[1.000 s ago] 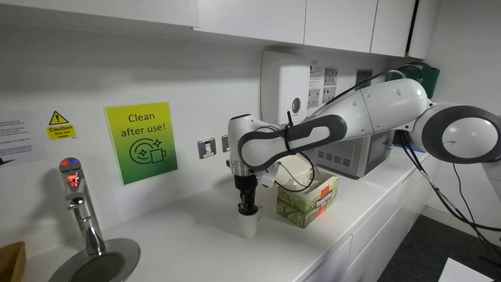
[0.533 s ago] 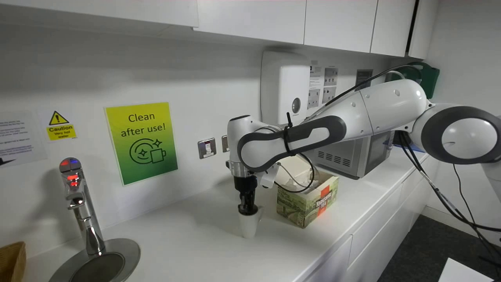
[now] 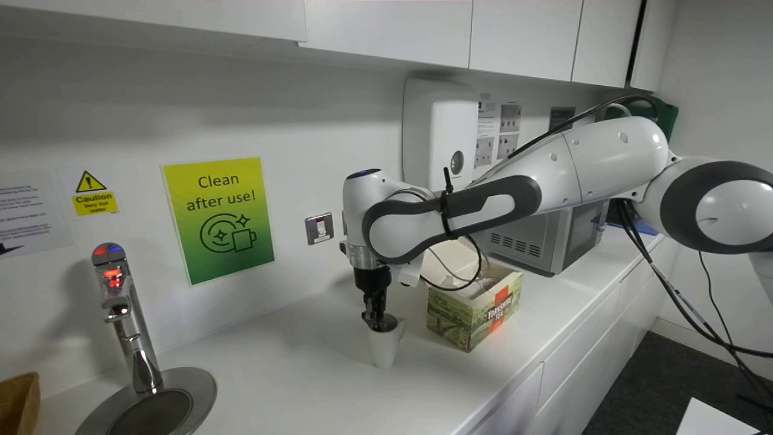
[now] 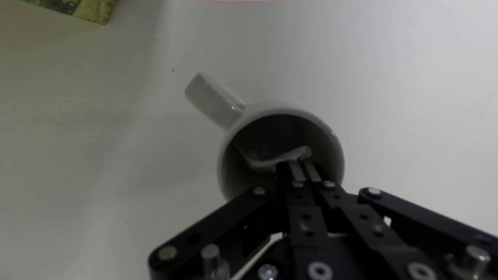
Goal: Move the teabag from the cup to the box
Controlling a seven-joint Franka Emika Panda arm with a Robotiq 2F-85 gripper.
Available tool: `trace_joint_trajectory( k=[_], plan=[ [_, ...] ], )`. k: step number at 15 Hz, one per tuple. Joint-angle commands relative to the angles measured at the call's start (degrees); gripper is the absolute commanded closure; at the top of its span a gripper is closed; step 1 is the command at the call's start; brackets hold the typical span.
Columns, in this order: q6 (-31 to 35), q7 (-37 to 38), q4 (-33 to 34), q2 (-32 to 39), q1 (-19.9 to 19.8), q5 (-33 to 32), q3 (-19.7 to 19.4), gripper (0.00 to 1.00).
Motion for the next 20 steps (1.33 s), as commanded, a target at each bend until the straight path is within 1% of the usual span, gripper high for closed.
trace_joint_trajectory(
  k=[1,6,12,15,17,20],
  plan=[
    [-1.5,-0.6,-0.2,-2.4,0.4,-1.5,0.0,1.0],
    [-1.1,-0.5,-0.5,-4.1,0.5,-2.2,0.1,1.0],
    [-1.0,-0.6,-1.6,-9.6,0.7,-2.2,0.8,1.0],
    [-0.6,-1.3,-4.8,-14.5,-0.2,0.0,1.4,1.0],
    [0.0,-0.5,-8.2,-18.4,-0.9,1.6,1.2,1.0],
    [0.3,2.1,-15.4,-25.0,-2.0,4.2,0.4,1.0]
  ],
)
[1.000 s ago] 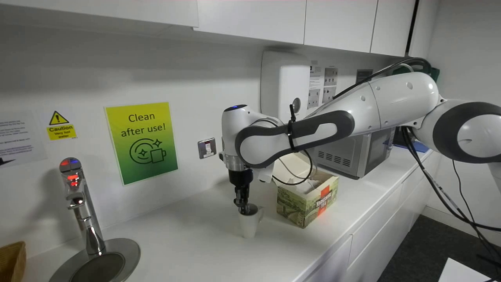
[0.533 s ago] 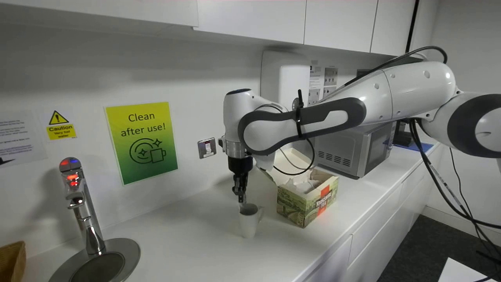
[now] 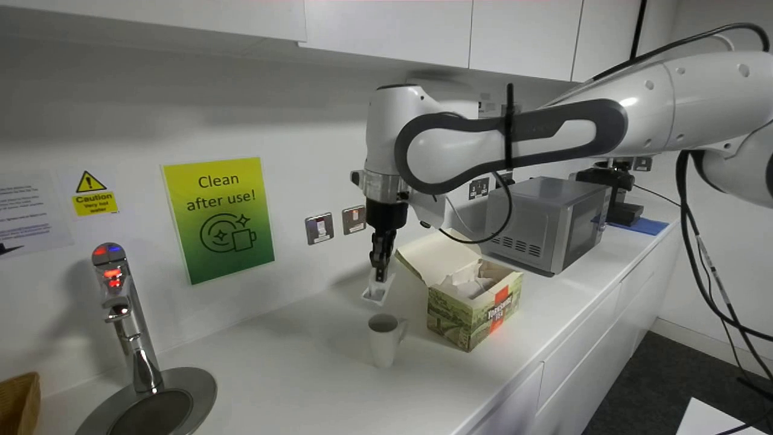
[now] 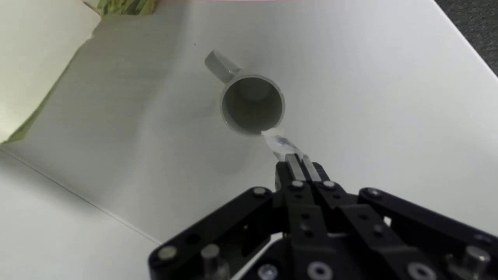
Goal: Move the teabag from the cup to the box
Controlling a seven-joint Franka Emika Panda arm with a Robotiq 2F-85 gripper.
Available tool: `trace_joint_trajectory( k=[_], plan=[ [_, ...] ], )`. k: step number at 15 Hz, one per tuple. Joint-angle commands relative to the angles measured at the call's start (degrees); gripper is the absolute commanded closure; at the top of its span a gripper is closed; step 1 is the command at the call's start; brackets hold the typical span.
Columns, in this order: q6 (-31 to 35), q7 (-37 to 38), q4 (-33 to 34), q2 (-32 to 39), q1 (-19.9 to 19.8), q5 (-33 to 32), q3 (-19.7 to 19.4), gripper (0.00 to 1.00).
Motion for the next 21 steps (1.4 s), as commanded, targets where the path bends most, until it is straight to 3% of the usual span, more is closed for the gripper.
trace_joint_trajectory(
  k=[1,7,13,16,21],
  plan=[
    [1.1,2.5,-12.6,-10.8,-3.0,3.9,-0.1,1.0],
    [10.1,6.7,-29.8,-21.5,-6.8,12.0,-2.0,1.0],
    [14.1,12.2,-46.2,-32.9,-11.6,11.8,-6.6,1.0],
    [12.8,13.7,-48.0,-37.2,-14.0,10.0,-8.3,1.0],
    [10.9,15.7,-42.0,-37.3,-17.1,5.5,-8.0,1.0]
  ],
)
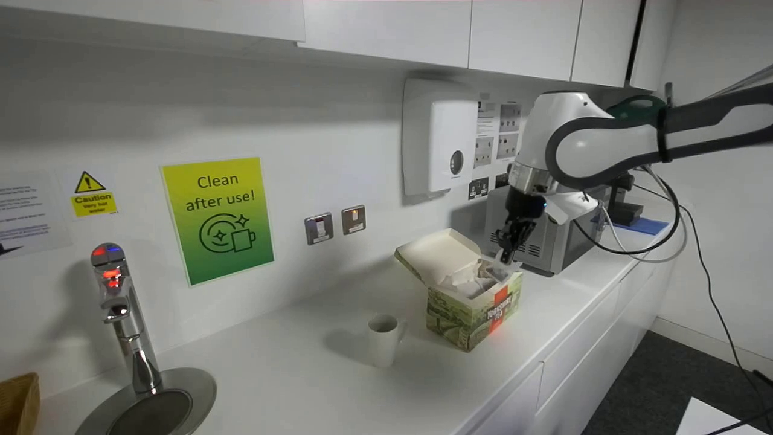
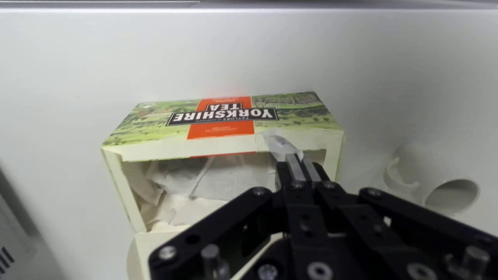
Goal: Move the teabag from the cup to the box
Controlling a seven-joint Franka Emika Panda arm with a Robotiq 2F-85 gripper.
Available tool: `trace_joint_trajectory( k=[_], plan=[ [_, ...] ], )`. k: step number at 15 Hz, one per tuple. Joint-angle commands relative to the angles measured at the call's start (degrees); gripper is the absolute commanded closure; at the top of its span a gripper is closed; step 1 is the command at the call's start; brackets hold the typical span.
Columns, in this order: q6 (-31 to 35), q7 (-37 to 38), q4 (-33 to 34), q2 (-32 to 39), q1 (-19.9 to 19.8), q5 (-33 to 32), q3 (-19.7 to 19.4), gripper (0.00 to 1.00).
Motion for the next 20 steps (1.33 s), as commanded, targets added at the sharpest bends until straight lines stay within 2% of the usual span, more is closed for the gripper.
trace_joint_trajectory(
  k=[1,8,14,20],
  plan=[
    [-1.0,2.1,5.0,1.5,-1.6,-3.2,0.7,1.0],
    [-2.4,4.7,17.7,16.1,-3.4,-9.8,-0.2,1.0],
    [-4.5,3.8,26.3,27.9,-2.3,-8.0,-1.1,1.0],
    [-6.3,2.6,30.0,35.4,-1.6,-5.3,-1.1,1.0]
  ],
)
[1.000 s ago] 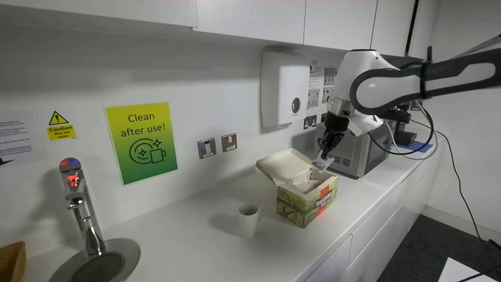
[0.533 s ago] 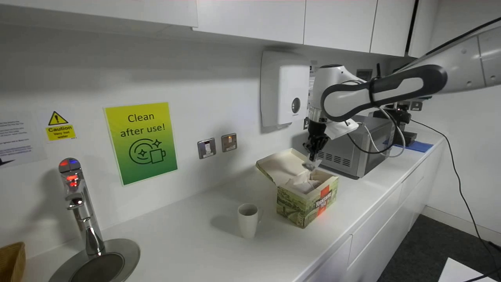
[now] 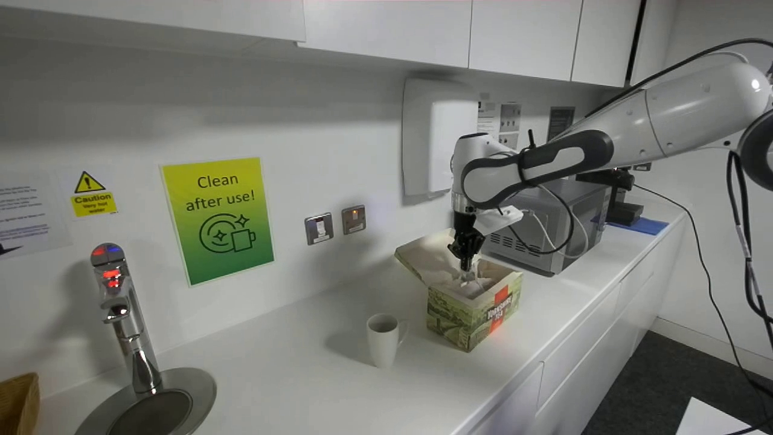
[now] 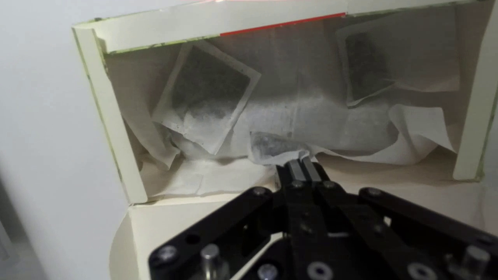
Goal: Move the teabag from the cup to the box
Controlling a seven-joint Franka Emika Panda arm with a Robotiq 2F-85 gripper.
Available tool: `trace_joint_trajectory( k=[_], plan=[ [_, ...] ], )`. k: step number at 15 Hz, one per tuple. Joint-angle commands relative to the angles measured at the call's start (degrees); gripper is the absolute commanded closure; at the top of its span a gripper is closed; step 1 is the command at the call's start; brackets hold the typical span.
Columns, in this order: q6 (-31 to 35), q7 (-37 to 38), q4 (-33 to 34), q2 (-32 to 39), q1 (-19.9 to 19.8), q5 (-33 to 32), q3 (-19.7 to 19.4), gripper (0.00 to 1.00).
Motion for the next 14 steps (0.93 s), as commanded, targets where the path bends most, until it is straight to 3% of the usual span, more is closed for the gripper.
trace_joint_trajectory(
  k=[1,7,14],
  plan=[
    [-3.2,-1.2,3.7,3.7,0.8,2.6,-0.4,1.0],
    [-4.5,-0.3,1.8,2.5,2.1,3.1,-0.3,1.0],
    [-5.3,1.3,-1.8,-8.5,4.6,-0.6,0.5,1.0]
  ],
)
